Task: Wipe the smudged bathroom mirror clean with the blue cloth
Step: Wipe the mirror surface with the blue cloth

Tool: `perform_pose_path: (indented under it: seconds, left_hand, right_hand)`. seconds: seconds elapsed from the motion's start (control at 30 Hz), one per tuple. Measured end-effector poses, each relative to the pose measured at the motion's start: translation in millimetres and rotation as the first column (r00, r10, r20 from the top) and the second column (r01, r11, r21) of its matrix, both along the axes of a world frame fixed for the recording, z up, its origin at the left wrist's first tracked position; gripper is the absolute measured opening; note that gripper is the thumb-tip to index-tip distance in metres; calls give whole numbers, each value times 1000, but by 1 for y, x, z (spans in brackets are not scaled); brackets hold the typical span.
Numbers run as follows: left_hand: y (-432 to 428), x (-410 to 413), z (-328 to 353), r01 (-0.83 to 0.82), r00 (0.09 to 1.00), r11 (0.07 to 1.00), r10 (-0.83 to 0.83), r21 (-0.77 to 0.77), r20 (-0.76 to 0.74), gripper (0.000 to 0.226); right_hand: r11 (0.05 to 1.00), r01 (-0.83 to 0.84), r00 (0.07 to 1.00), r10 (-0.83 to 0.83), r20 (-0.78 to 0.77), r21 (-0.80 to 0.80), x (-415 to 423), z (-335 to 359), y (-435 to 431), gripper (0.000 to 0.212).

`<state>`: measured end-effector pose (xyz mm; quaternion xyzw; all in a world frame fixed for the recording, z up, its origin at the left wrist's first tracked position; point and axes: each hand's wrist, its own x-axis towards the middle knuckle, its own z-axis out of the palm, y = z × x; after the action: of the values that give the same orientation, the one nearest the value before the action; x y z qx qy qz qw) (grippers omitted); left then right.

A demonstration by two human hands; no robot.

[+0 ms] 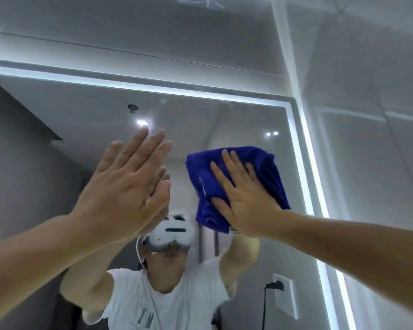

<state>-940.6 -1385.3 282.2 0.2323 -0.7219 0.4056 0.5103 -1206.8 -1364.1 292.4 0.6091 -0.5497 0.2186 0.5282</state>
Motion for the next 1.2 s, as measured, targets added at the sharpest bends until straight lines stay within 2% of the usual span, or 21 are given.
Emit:
perform_pose_path:
  seconds: [0.03,0.1,0.2,0.27,0.37,0.53,0.63,0.73,0.87,1.07,1.2]
  left_hand:
    - [-1,-8,-1,3,1000,1000,-3,-14,9,65]
    - [-2,-24,-2,16,1000,999,-15,-40,28,63]
    - [-7,-43,-4,16,999,997,-12,-78,52,63]
    - [-10,-51,-3,-11,998,994,17,-106,61,65]
    - [-13,-61,5,-26,996,988,38,-154,76,67]
    - [-11,-86,18,-125,991,987,129,-99,38,66]
    - [-2,-94,27,-84,993,992,91,-99,73,68]
    - [10,-92,36,-64,996,993,70,-94,58,68]
    - [18,-75,42,-65,997,992,69,-106,33,65]
    - [11,-25,37,-119,991,987,125,-112,46,63]
    - [8,-20,40,-117,992,989,121,-89,47,63]
  right_hand:
    - [999,2,999,0,-40,52,-7,-10,4,68]
    - [998,14,1000,-13,-13,66,-22,-20,10,66]
    - [998,45,976,-34,216,-47,-40,-12,14,64]
    - [990,78,915,-24,403,-119,-57,8,18,63]
    - [991,77,851,-5,526,-114,-82,48,32,62]
    - [982,51,856,52,515,-184,-95,73,30,62]
    - [976,41,869,70,490,-213,-101,88,29,61]
    - [972,13,848,113,518,-233,-100,133,32,63]
    - [970,32,838,105,536,-240,-99,189,29,65]
    - [964,35,813,126,569,-264,-91,202,21,67]
    - [971,-7,917,101,385,-240,-30,198,8,63]
